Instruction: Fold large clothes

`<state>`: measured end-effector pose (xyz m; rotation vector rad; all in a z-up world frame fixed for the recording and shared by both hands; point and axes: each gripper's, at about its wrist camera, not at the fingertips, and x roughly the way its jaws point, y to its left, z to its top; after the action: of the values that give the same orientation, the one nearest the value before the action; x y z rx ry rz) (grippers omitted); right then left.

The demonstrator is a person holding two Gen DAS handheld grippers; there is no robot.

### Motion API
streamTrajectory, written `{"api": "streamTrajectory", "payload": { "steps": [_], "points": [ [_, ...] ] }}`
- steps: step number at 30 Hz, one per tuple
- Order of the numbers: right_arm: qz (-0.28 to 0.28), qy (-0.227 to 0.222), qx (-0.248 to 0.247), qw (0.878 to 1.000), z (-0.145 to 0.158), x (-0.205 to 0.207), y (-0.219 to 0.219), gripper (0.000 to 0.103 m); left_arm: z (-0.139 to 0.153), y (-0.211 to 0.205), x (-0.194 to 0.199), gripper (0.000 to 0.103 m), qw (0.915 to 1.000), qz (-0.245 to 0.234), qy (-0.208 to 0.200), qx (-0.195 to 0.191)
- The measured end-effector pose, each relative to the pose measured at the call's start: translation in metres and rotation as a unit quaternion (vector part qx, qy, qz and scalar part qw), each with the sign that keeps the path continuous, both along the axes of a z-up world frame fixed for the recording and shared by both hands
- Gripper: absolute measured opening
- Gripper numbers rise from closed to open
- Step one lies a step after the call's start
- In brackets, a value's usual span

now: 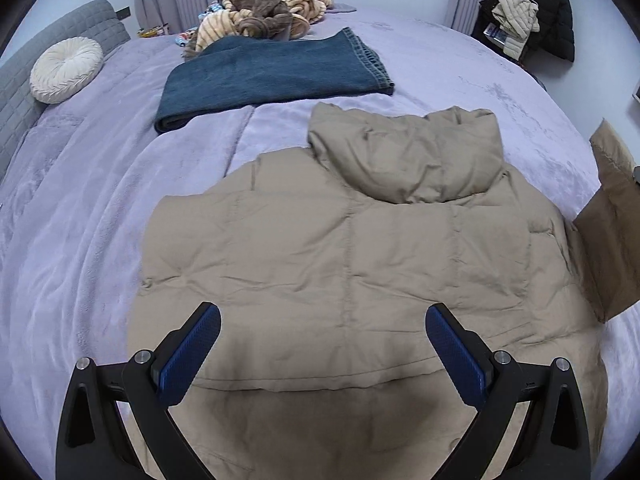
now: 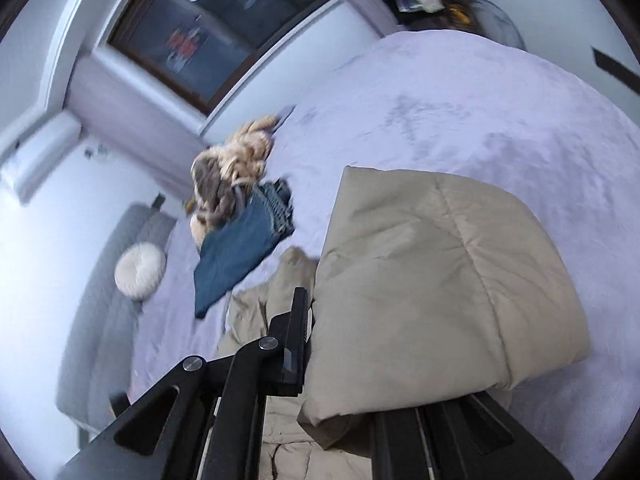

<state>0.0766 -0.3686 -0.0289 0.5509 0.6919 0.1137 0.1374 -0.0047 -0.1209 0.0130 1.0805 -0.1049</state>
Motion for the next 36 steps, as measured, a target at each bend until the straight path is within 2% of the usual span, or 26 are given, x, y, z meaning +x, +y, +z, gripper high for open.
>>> {"api": "streamTrajectory", "payload": {
  "steps": [3, 5, 11, 15, 16, 17, 18, 19, 20, 25, 29, 30, 32, 34, 36],
  "points": [
    [0.052, 0.027, -0.058, 0.997, -0.021, 0.016, 0.072, 0.009, -0.006, 0.022, -0.001, 0.103, 0.9999, 0.01, 0.004, 0.002],
    [0.069, 0.054, -0.061, 0.994, -0.044, 0.025, 0.104, 0.009, -0.011, 0.035, -0.001, 0.103, 0.9998, 0.017, 0.007, -0.002],
    [0.06, 0.14, -0.061, 0.986, -0.126, 0.033, 0.133, 0.009, -0.023, 0.054, -0.001, 0.103, 0.9995, 0.023, 0.015, -0.017],
    [0.04, 0.174, -0.056, 0.982, -0.146, 0.03, 0.131, 0.01, -0.029, 0.049, 0.002, 0.103, 0.9992, 0.017, 0.021, -0.03],
    [0.039, 0.181, -0.05, 0.982, -0.145, 0.029, 0.13, 0.016, -0.031, 0.047, 0.003, 0.103, 0.9991, 0.015, 0.022, -0.034],
    [0.041, 0.185, -0.038, 0.981, -0.142, 0.028, 0.128, 0.035, -0.032, 0.045, 0.005, 0.103, 0.9989, 0.012, 0.024, -0.039],
    [0.042, 0.181, -0.018, 0.982, -0.137, 0.025, 0.124, 0.049, -0.031, 0.042, 0.006, 0.103, 0.9987, 0.01, 0.024, -0.043],
    [0.038, 0.17, -0.001, 0.985, -0.128, 0.019, 0.118, 0.074, -0.031, 0.042, 0.008, 0.103, 0.9984, 0.009, 0.023, -0.05],
    [0.025, 0.157, 0.008, 0.987, -0.119, 0.011, 0.113, 0.08, -0.03, 0.042, 0.009, 0.103, 0.998, 0.009, 0.023, -0.058],
    [-0.058, 0.134, 0.065, 0.987, -0.1, -0.007, 0.067, 0.08, -0.029, 0.053, 0.02, 0.103, 0.9932, 0.025, 0.028, -0.11],
    [-0.116, 0.117, 0.167, 0.972, -0.107, -0.003, 0.032, 0.078, -0.027, 0.063, 0.025, 0.103, 0.9901, 0.021, 0.024, -0.137],
    [-0.12, 0.11, 0.186, 0.969, -0.106, -0.001, 0.028, 0.073, -0.026, 0.065, 0.025, 0.103, 0.9894, 0.015, 0.022, -0.143],
    [-0.107, 0.104, 0.187, 0.971, -0.101, 0.01, 0.034, 0.027, -0.024, 0.072, 0.024, 0.103, 0.9864, 0.006, 0.022, -0.163],
    [-0.073, 0.094, 0.161, 0.98, -0.09, 0.022, 0.05, 0.017, -0.023, 0.081, 0.024, 0.103, 0.9806, -0.001, 0.026, -0.194],
    [-0.022, 0.083, 0.122, 0.989, -0.078, 0.036, 0.081, 0.017, -0.023, 0.091, 0.023, 0.103, 0.9725, -0.003, 0.033, -0.23]
  ]
}}
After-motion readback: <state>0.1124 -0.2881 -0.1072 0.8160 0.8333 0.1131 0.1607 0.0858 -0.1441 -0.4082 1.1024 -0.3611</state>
